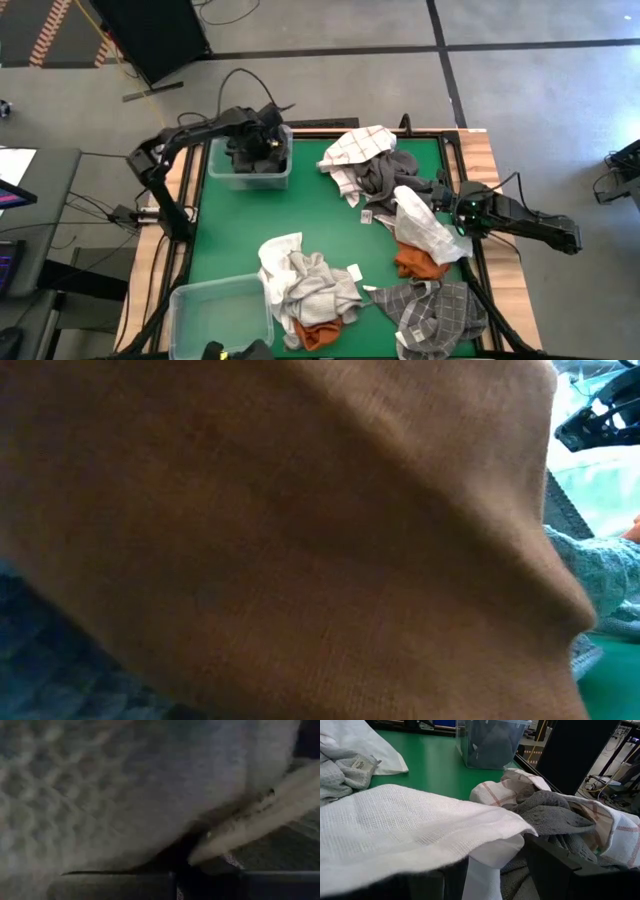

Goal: Sort towels by color in basket
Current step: Put the black towel into the top transparent bin

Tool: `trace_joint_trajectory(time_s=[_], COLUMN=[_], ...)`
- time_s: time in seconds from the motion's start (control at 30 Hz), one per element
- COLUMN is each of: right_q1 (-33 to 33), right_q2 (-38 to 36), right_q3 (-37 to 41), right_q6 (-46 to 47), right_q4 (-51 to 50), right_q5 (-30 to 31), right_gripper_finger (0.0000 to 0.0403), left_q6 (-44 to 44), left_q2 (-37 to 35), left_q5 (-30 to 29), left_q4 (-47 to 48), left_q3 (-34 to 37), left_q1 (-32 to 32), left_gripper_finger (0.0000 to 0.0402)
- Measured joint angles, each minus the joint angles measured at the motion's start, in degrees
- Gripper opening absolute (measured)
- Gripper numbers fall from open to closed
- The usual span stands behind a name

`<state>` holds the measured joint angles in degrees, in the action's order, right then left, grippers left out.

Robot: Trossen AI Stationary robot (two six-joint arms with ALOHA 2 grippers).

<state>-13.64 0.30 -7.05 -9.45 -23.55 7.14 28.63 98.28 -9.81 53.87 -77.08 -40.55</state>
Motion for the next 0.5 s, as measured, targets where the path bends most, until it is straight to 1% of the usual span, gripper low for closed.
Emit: trace_joint_trajectory(time_s=[0.07, 0.3, 0.5], right_q1=[0.0, 0.0, 0.0], right_q2=[0.0, 0.0, 0.0], right_q3=[0.0, 0.0, 0.0], right_q6=[0.0, 0.0, 0.0], right_q4=[0.0, 0.0, 0.0], right_q5=[0.0, 0.0, 0.0], right_gripper_finger=[0.0217, 0.0217, 0.0217], left_q6=[1.3, 5.5, 9.8], left_q2=[-0.3, -0.5, -0.5], left_q5=[1.2, 1.2, 0.1], left_q4=[-1.2, 2.4, 4.4], left_q3=[-0.2, 0.0, 0.0], left_q1=[0.0, 1.0, 1.8], left_gripper_finger=[0.0000, 0.0000, 0.0000])
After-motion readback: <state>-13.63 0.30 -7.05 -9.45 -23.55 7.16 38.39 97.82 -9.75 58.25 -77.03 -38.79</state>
